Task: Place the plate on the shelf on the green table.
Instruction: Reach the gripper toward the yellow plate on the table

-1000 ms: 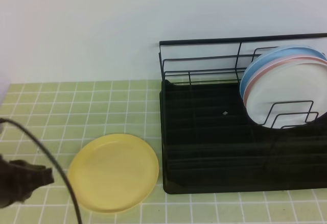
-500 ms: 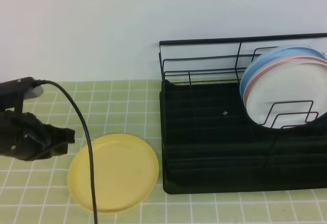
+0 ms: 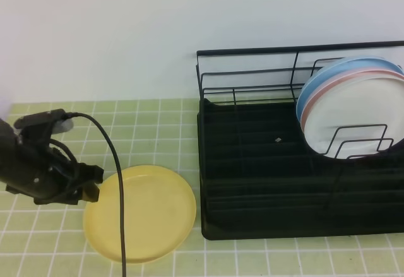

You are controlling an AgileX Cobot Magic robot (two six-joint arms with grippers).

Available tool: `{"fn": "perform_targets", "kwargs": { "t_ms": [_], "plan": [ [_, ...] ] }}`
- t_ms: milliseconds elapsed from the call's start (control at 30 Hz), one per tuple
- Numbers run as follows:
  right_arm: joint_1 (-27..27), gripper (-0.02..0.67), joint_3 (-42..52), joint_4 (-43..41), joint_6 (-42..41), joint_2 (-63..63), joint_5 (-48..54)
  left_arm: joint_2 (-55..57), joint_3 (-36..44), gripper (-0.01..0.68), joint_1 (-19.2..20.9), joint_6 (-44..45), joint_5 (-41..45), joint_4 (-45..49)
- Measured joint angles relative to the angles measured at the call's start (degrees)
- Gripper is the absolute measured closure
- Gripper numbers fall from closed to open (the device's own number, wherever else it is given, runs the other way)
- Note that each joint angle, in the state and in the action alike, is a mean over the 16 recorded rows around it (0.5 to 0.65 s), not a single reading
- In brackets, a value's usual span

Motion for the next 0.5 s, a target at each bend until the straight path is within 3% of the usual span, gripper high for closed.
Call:
{"fn": "perform_targets", "kwargs": {
  "t_ms": [500],
  "plan": [
    [0.0,0.651,0.0,1.6,0.0,0.0,1.8,10.7,-6.5,0.387,0.0,0.0,0.1,3.1]
  ]
}}
